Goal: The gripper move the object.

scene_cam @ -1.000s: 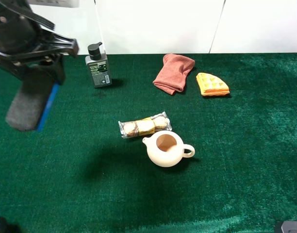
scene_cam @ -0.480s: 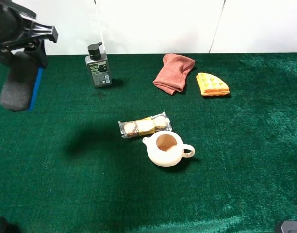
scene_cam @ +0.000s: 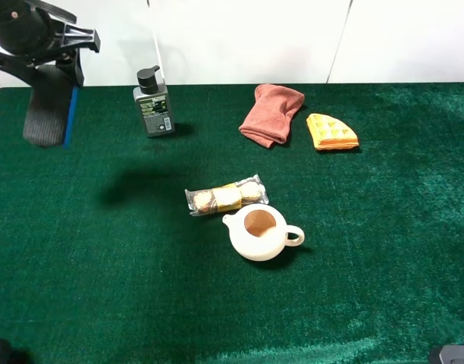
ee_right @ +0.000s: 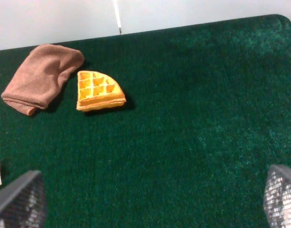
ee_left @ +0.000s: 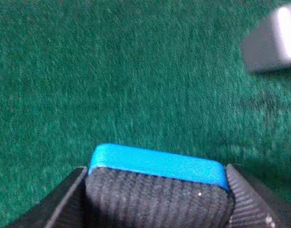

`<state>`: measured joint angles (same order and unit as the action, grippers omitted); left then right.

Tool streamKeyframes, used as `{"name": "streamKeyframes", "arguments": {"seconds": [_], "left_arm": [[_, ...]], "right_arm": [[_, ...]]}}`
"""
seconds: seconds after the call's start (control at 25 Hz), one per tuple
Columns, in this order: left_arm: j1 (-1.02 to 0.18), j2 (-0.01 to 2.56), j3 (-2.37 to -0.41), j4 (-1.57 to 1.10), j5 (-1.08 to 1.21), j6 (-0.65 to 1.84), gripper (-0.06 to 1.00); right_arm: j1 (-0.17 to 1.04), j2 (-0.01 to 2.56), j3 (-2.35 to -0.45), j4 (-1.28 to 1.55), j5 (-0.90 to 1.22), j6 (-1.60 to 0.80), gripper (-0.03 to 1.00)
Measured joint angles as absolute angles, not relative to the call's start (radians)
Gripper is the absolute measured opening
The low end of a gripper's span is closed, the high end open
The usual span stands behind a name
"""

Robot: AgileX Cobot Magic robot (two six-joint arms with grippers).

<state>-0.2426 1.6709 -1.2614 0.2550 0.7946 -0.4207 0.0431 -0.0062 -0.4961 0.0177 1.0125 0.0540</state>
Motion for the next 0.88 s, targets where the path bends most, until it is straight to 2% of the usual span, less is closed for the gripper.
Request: {"name": "streamKeyframes", "arguments": {"seconds": [0.32,0.88], "left_arm": [[-0.179,1.756,-1.283,0.261,0.684,-0.421,0.59],[-0.178,1.901,-1.283,0.284,0.485,-0.434,0.59]], "right_arm": [[0.043,-0.006,-0.496,0.018,1.014,0.054,0.70],[0.043,-0.006,-0.496,0.018,1.014,0.054,0.70]]}}
